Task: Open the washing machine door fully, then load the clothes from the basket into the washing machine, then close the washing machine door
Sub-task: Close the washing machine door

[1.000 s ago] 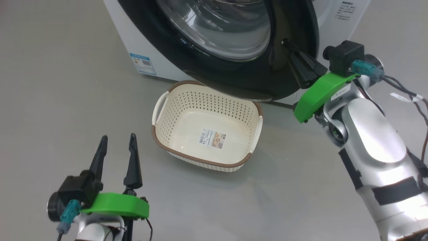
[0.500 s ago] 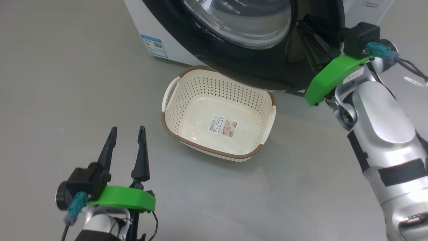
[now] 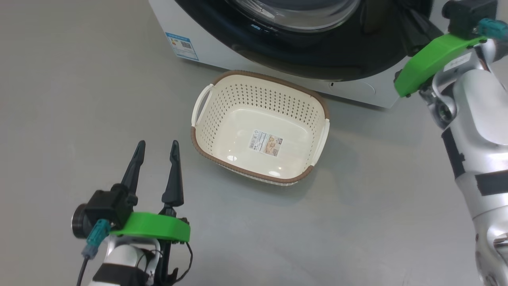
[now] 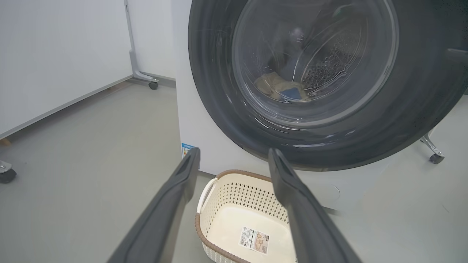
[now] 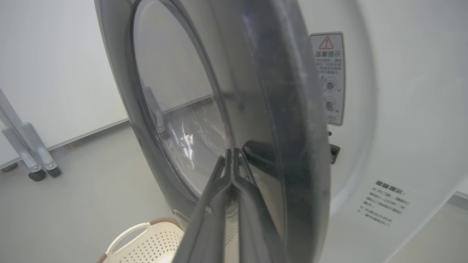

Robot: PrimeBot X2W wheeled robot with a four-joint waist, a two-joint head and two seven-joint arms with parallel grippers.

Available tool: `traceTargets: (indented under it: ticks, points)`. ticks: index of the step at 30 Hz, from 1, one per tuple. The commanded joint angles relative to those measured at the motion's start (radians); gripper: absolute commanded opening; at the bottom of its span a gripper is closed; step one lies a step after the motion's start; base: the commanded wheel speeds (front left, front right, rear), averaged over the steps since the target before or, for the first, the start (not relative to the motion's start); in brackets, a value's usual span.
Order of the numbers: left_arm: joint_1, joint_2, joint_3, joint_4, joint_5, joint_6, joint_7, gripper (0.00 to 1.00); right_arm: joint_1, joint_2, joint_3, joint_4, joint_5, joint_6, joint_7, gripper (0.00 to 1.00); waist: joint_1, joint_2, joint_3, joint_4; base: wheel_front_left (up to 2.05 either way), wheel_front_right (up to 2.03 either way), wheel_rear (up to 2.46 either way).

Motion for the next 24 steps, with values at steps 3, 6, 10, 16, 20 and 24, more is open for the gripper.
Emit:
traceTargets:
  ticks: [3,6,10,16,20,24]
  points:
    - [-0.043,0.007,0.032,-0.022,0.017,-0.007,-0.014,1.0,-0.075,-0.009,-0.034,0.012,-0.018,-0.004,-0.004,0.0,-0.0001,0.0,0.007,0.005,0.0,0.0,0.0]
    - [-0.049,-0.003,0.032,-0.017,0.015,-0.017,-0.014,1.0,-0.111,-0.012,-0.054,0.053,-0.028,-0.004,-0.003,0.0,-0.0001,0.0,0.014,0.013,0.0,0.0,0.0]
    - [-0.058,-0.015,0.034,-0.013,0.018,-0.029,-0.014,1.0,-0.163,-0.013,-0.071,0.114,-0.04,-0.004,-0.001,0.0,-0.0001,0.0,0.024,0.026,0.0,0.0,0.0]
    - [-0.07,-0.033,0.043,-0.008,0.031,-0.044,-0.014,1.0,-0.248,-0.027,-0.116,0.21,-0.056,-0.004,-0.006,0.0,-0.0001,0.0,0.038,0.041,0.0,0.0,0.0]
    - [-0.072,-0.039,0.054,-0.005,0.041,-0.052,-0.014,1.0,-0.297,-0.036,-0.144,0.272,-0.074,-0.004,-0.013,0.0,-0.0001,0.0,0.042,0.044,0.0,0.0,0.0]
    - [-0.072,-0.047,0.064,-0.002,0.05,-0.058,-0.014,1.0,-0.337,-0.035,-0.17,0.322,-0.086,-0.004,-0.024,0.0,-0.0001,0.0,0.046,0.043,0.0,0.0,0.0]
